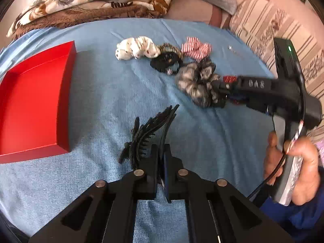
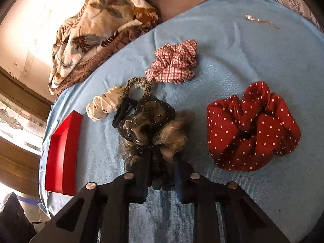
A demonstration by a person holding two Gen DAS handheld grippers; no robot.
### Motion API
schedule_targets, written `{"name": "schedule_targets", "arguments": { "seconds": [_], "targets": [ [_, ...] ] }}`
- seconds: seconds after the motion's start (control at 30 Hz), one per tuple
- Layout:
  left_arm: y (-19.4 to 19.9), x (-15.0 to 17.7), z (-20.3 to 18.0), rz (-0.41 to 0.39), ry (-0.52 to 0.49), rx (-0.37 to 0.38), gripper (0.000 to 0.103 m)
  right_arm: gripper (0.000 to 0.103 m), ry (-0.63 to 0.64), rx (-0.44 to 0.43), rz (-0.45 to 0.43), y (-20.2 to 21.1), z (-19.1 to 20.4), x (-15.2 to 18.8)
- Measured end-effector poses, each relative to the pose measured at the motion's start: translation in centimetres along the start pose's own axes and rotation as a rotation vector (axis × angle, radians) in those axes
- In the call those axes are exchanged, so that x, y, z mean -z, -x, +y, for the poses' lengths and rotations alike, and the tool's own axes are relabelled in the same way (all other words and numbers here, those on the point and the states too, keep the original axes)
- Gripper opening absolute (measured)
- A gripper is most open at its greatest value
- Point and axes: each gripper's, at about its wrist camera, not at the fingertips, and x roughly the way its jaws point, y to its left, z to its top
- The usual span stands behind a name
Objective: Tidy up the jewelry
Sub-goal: 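Carry the scrunchie with the right tool while the left tool carries the claw clip to the red tray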
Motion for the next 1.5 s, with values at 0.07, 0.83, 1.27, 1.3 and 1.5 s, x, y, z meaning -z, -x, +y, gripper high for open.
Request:
{"name": "schedule_targets", "arguments": {
  "seconds": [0.07, 0.83, 1.27, 1.3, 1.5],
  "targets": [
    [0.8, -0.3, 0.7, -0.017, 0.033, 0.027, 0.004, 0.014, 0.032, -0.010, -0.015, 0.8, 0.6, 0.1],
    [5.3, -7.8, 23.4, -0.141, 0.349, -0.227, 0.004, 0.013, 0.348, -0.243, 0.052, -3.4, 22.0, -2.7],
    [1.1, -9.6, 31.1, -0.100, 0.415, -0.287, 0.022, 0.030, 0.460, -0.098, 0.169, -16.4, 28.6, -2.0],
    [1.3, -9.5, 31.3, -0.111, 0.426, -0.271, 0.034, 0.040, 0.461, -0.101, 0.170, -16.3, 28.6, -1.9],
    [3.1, -8.8, 31.2, -0.167, 0.461, -0.228, 0.047, 0.064, 0.512, -0.103, 0.104, -11.7, 28.0, -1.1]
  ]
}}
